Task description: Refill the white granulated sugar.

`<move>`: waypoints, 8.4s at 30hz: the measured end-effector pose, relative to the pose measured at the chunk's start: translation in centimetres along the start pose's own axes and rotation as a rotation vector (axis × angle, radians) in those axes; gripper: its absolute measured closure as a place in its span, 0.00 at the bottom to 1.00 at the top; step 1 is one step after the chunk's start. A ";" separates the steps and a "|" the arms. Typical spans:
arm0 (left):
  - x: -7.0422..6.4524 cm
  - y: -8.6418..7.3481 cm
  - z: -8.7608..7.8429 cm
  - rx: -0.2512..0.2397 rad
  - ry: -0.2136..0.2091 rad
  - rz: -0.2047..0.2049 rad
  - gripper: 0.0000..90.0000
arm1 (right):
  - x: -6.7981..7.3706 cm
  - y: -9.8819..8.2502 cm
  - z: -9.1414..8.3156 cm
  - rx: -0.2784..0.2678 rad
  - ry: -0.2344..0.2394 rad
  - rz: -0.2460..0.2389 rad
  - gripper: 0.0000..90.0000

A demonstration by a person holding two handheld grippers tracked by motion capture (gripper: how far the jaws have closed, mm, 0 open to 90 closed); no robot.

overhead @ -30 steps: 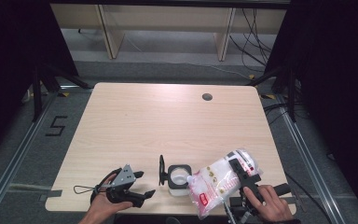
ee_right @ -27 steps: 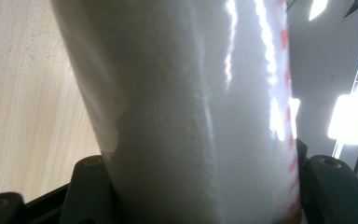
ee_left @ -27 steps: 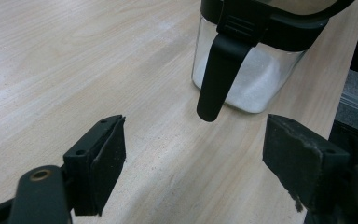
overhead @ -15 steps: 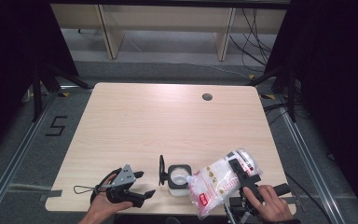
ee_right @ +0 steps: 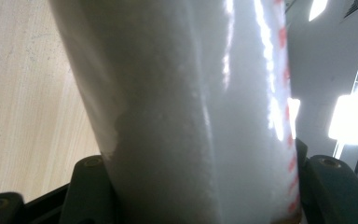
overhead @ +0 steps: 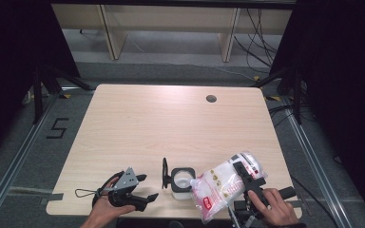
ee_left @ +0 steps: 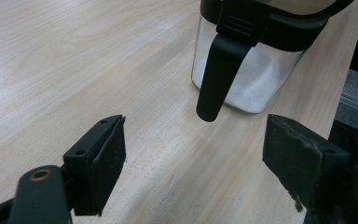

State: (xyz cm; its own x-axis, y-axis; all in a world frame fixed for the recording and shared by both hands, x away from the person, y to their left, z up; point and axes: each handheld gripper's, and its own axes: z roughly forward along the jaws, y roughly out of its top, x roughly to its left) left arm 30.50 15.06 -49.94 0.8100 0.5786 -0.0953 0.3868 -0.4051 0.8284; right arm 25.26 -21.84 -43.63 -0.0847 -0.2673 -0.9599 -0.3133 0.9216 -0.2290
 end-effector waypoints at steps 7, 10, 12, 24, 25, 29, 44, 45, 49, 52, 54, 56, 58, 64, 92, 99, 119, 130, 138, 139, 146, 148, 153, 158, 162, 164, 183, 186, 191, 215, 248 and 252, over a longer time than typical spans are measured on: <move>0.0 0.0 0.0 0.001 0.006 -0.001 0.23 | 0.1 0.0 0.0 0.005 0.001 0.019 0.48; 0.0 0.0 0.0 0.000 0.000 0.000 0.23 | 0.2 0.0 -0.1 0.014 0.003 0.032 0.48; 0.0 0.0 0.0 0.000 0.003 -0.001 0.23 | 0.3 0.0 -0.2 0.029 0.023 0.051 0.48; -0.1 0.0 0.0 0.001 0.006 -0.002 0.23 | 0.3 0.4 0.0 0.030 0.000 0.039 0.48; 0.0 0.0 0.0 -0.003 0.003 0.001 0.23 | 0.2 0.4 0.0 0.042 0.013 0.038 0.48; 0.0 0.0 0.0 0.007 -0.001 -0.002 0.23 | 0.4 0.3 -0.1 0.056 0.010 0.076 0.48; 0.0 0.0 0.0 0.000 0.003 -0.001 0.23 | 0.4 0.1 -0.1 0.063 0.007 0.084 0.48; 0.0 0.0 0.0 0.001 -0.001 -0.001 0.23 | 0.4 0.0 0.0 0.055 0.004 0.079 0.48; 0.0 0.0 0.0 -0.001 -0.002 0.000 0.23 | 0.4 0.0 -0.1 0.064 0.016 0.078 0.48; 0.0 0.0 0.0 -0.003 -0.002 -0.001 0.23 | 0.3 0.1 -0.1 0.061 0.022 0.068 0.48; 0.0 0.0 0.0 -0.004 -0.003 -0.002 0.23 | 0.2 0.1 0.1 0.035 0.001 0.045 0.48; 0.0 0.0 0.0 -0.003 -0.002 -0.001 0.23 | 0.1 0.1 0.1 0.025 -0.008 0.039 0.48; 0.0 0.0 0.0 -0.004 -0.003 -0.002 0.23 | 0.2 0.2 0.1 0.018 -0.013 0.046 0.48; 0.0 0.0 0.0 0.001 -0.001 0.000 0.23 | 0.5 0.1 0.0 0.036 0.018 0.085 0.48; 0.0 0.0 0.0 -0.003 -0.003 0.000 0.23 | 0.4 -0.1 0.1 0.013 0.013 0.080 0.49; 0.0 0.0 0.0 -0.003 -0.003 -0.001 0.23 | 0.1 -0.1 0.0 0.024 0.028 0.057 0.49; 0.0 0.0 0.0 0.002 0.011 -0.003 0.23 | 0.9 -1.1 0.3 0.002 0.063 0.233 0.49; -0.1 0.0 0.0 -0.010 -0.006 -0.020 0.23 | 0.8 -0.7 0.3 0.001 0.054 0.175 0.49; 0.0 0.0 0.0 0.000 -0.003 0.000 0.23 | 0.2 -0.4 -0.1 0.023 0.032 0.115 0.49; 0.0 0.0 0.0 0.000 -0.004 -0.005 0.23 | 0.1 -0.4 -0.1 0.030 0.032 0.103 0.49; 0.0 0.0 0.0 -0.003 -0.003 0.000 0.23 | 0.2 -0.3 0.0 0.021 0.026 0.099 0.49; 0.0 0.0 0.0 -0.003 -0.004 -0.001 0.23 | 0.4 -0.3 -0.1 0.030 0.027 0.128 0.49; 0.0 0.0 0.0 0.000 -0.002 0.002 0.23 | 0.0 -0.2 -0.2 0.023 0.024 0.084 0.49; 0.0 0.0 0.0 -0.002 -0.003 0.001 0.23 | 0.0 -0.2 -0.2 0.027 0.032 0.089 0.49; 0.0 0.0 0.0 -0.002 -0.003 0.000 0.23 | 0.1 -0.2 0.0 0.010 0.020 0.089 0.49; 0.0 0.0 0.0 -0.002 -0.003 0.000 0.23 | 0.1 -0.2 -0.1 0.025 0.030 0.092 0.49; 0.0 0.0 0.0 -0.003 -0.003 -0.001 0.23 | 0.3 -0.3 -0.1 0.031 0.042 0.138 0.49; 0.0 0.0 0.0 -0.003 -0.002 0.000 0.23 | 0.3 -0.3 -0.1 0.029 0.040 0.130 0.49; 0.1 0.0 0.0 0.001 0.001 0.004 0.23 | 0.2 -0.3 -0.1 0.026 0.039 0.129 0.49; 0.0 0.0 0.0 -0.002 -0.002 0.000 0.23 | 0.1 -0.4 -0.2 0.029 0.041 0.119 0.49; 0.0 0.0 0.0 -0.001 0.000 0.000 0.23 | 0.1 -0.3 0.0 -0.005 -0.004 0.112 0.49; -0.1 0.0 0.0 0.002 0.003 -0.010 0.23 | 0.2 -0.2 -0.2 0.029 0.021 0.126 0.49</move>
State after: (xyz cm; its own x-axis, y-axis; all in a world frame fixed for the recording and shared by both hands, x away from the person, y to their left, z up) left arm 30.41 15.00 -49.95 0.8046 0.5851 -0.1018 0.3960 -0.4008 0.8262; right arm 25.11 -22.18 -43.71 -0.1412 -0.1541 -0.9779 -0.2714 0.9560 -0.1115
